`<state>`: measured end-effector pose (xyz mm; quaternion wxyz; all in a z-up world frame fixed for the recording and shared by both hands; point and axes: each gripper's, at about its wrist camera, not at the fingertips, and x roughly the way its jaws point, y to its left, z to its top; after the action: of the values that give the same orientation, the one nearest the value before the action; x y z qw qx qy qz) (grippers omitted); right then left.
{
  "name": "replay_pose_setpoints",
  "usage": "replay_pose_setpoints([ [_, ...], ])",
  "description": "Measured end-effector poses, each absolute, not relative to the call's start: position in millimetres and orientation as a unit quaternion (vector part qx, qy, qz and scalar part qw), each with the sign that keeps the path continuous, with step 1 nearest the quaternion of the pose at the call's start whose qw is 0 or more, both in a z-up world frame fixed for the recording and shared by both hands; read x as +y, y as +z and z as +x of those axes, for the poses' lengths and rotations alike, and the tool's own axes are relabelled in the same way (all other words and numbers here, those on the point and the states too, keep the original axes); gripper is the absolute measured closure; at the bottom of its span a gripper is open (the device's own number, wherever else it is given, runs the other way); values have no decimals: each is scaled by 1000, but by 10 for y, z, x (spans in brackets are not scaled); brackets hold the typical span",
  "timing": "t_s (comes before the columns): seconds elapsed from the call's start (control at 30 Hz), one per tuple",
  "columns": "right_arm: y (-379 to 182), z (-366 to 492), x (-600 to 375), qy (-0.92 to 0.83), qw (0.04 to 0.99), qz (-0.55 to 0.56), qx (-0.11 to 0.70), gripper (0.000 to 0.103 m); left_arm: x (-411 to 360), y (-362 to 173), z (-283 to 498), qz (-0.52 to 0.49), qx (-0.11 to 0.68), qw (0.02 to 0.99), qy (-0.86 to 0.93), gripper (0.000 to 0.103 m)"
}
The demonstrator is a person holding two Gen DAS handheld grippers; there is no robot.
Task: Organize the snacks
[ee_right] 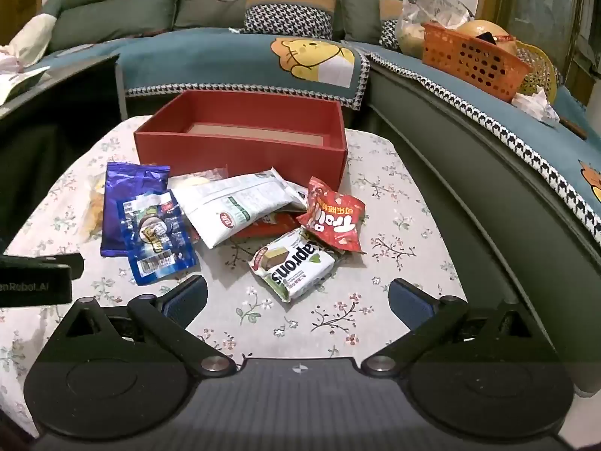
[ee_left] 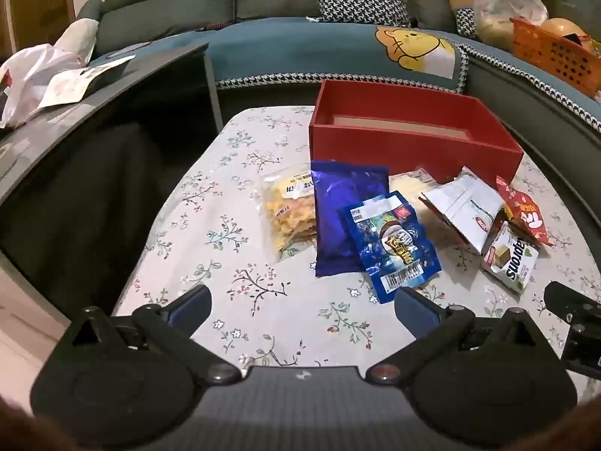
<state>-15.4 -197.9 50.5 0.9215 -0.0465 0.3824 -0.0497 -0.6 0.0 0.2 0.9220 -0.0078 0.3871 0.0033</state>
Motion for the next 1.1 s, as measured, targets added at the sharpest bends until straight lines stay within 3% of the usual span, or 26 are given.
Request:
replay_pose_setpoints([
  [0.47, 858, -128, -1879, -53, 931, -40, 359, 0, -24, 256, -11, -5, 407, 914, 12, 0],
  [1.1, 593, 432, -1869, -33, 903, -42, 427, 0, -189, 73, 585, 20, 439, 898, 8, 0],
])
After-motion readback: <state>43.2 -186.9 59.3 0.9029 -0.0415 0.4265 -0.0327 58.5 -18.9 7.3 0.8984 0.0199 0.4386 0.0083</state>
